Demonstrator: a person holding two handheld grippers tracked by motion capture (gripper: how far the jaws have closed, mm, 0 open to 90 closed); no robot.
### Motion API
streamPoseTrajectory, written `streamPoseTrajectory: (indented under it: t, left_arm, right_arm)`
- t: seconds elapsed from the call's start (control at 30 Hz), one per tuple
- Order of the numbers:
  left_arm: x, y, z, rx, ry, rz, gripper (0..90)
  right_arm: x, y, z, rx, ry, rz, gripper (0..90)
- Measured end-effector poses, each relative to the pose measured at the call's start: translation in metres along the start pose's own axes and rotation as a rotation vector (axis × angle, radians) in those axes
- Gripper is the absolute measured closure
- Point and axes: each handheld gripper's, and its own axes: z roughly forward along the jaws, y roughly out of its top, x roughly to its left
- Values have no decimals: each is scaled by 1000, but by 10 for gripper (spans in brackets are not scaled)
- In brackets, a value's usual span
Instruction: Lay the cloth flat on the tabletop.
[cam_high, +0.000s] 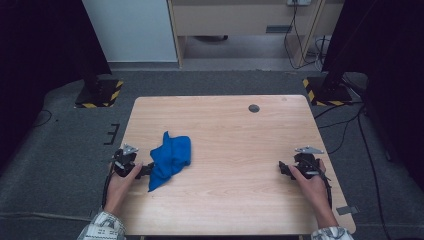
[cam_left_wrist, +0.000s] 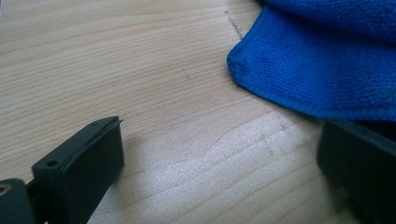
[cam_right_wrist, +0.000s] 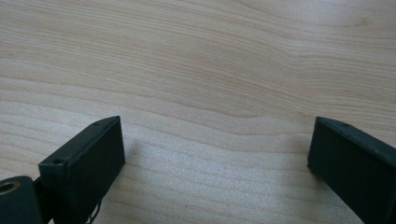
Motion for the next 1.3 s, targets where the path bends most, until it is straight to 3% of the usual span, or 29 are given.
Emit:
streamPoseTrajectory:
  t: [0.23, 0.43, 0.67, 1.0, 1.17, 1.3]
  left_arm:
    - [1, 0, -5, -22, -12, -50, 40]
    - [-2, 1, -18, -73, -27, -51, 56]
    - [-19, 8, -25, -117, -63, -28, 58]
    - [-44, 17, -20, -121, -97, 30, 57]
    - [-51, 19, -17, -113, -115, 25, 58]
    - [-55, 23, -24, -151, -123, 26, 57]
  right_arm:
    - [0, 0, 0, 1, 1, -4, 42]
    - [0, 0, 0, 0, 1, -5, 42]
    - [0, 0, 0, 1, 1, -4, 42]
    - [0, 0, 0, 1, 1, -5, 42]
    - [0, 0, 0, 1, 1, -4, 42]
    - [0, 0, 0, 1, 1, -4, 42]
